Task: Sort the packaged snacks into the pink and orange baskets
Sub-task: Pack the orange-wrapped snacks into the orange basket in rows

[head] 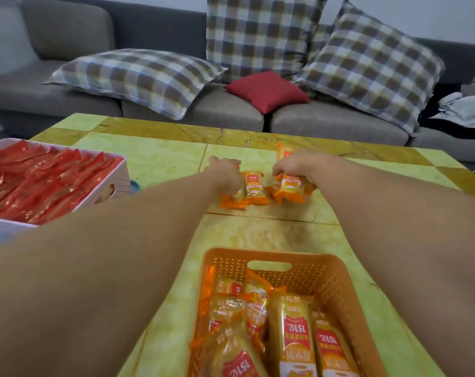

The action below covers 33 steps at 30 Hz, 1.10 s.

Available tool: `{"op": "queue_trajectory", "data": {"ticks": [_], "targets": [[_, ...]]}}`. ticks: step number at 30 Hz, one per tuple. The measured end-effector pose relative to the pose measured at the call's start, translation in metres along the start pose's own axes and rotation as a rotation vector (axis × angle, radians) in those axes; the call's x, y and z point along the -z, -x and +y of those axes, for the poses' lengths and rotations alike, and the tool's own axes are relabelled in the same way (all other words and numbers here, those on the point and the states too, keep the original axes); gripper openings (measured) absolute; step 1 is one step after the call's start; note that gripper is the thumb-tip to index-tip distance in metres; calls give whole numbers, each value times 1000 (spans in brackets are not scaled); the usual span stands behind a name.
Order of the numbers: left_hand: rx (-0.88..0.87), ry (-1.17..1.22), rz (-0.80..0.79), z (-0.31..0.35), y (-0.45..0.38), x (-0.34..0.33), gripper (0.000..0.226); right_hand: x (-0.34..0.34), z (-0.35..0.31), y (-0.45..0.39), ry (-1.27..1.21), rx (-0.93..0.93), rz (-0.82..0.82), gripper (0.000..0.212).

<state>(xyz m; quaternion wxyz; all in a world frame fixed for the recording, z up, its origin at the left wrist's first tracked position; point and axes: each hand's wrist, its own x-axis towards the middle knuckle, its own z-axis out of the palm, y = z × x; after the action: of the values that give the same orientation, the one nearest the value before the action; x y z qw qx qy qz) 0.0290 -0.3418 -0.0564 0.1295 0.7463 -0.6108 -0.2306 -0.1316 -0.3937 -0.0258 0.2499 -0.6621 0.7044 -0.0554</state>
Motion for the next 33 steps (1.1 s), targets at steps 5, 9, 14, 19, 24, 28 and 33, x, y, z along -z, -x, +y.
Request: {"op": "queue_trajectory", "data": {"ticks": [5,9,14,19,24,28,33], "targets": [[37,76,-82,14,1,-7,73,-24,-9,2,74,61,-93,46],[68,362,-174,7,6,-1,113,-18,-8,11,-265,120,-277,45],[21,651,-223,0,32,13,98,-6,-17,41,-622,195,-370,18],[-117,839,-116,4,78,44,88,20,-30,94,-761,336,-304,24],[-179,1041,-139,3,137,58,72,31,-24,154,-803,424,-271,43],[-186,1058,-141,5,184,46,67,14,-11,198,-818,425,-200,42],[-259,1071,-87,7,240,32,83,1,5,252,-892,456,-24,41]]}}
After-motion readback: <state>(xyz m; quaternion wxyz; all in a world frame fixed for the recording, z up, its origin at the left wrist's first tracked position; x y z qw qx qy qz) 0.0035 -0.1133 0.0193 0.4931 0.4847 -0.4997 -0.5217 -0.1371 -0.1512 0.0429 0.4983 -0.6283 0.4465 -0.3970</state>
